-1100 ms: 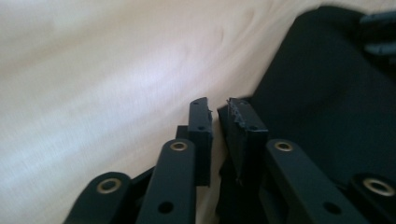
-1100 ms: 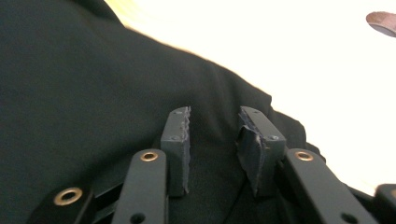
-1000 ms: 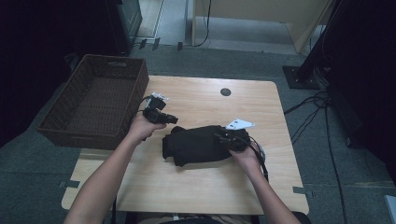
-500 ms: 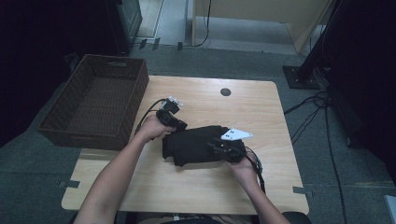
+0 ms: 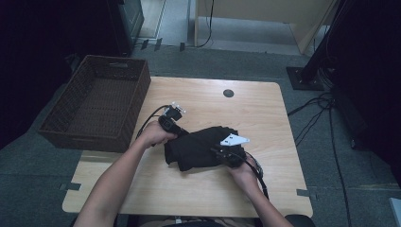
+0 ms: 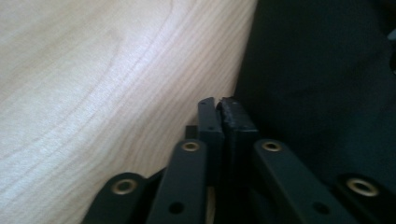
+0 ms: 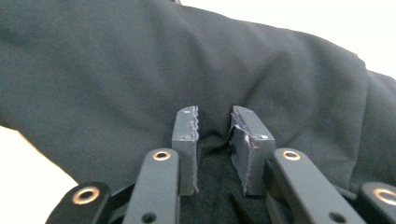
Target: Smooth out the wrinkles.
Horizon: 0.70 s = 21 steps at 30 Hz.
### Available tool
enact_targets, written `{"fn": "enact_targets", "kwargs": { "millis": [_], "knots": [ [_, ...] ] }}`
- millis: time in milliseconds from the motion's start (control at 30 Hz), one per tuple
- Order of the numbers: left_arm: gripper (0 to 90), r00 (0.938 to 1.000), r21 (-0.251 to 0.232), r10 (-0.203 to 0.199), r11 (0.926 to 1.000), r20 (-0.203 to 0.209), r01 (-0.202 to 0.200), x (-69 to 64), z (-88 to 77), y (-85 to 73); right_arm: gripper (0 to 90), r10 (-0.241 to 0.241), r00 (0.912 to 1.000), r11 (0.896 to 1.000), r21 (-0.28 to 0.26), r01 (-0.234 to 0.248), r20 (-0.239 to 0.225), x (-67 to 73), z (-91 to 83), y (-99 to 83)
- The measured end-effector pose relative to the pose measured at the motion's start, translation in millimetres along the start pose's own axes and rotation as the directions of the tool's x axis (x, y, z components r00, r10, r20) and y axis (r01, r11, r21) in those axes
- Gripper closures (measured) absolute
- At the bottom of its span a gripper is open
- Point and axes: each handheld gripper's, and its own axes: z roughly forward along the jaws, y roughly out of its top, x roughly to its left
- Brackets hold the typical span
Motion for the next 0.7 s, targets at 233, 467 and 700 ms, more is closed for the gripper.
{"fn": "enact_targets", "kwargs": {
  "millis": [233,467,700],
  "knots": [
    [89.8,0.9994,-0.009,-0.031,0.9995,-0.013,0.031,2.3,-12.5,-8.6,78.9,0.006,0.9997,1.000,0.013,-0.006,0.024,-1.0,0.1,-2.3],
    [89.7,0.9982,-0.066,-0.059,0.9961,0.000,0.059,1.5,-22.4,-23.1,79.9,0.019,0.9983,1.000,0.020,-0.020,0.055,-5.2,1.2,-2.8],
    [88.8,0.9977,-0.046,-0.050,0.9976,0.047,0.052,-3.3,-22.9,-39.0,79.8,0.026,0.9972,0.999,0.018,-0.027,0.070,-7.6,3.2,-1.2]
  ]
}}
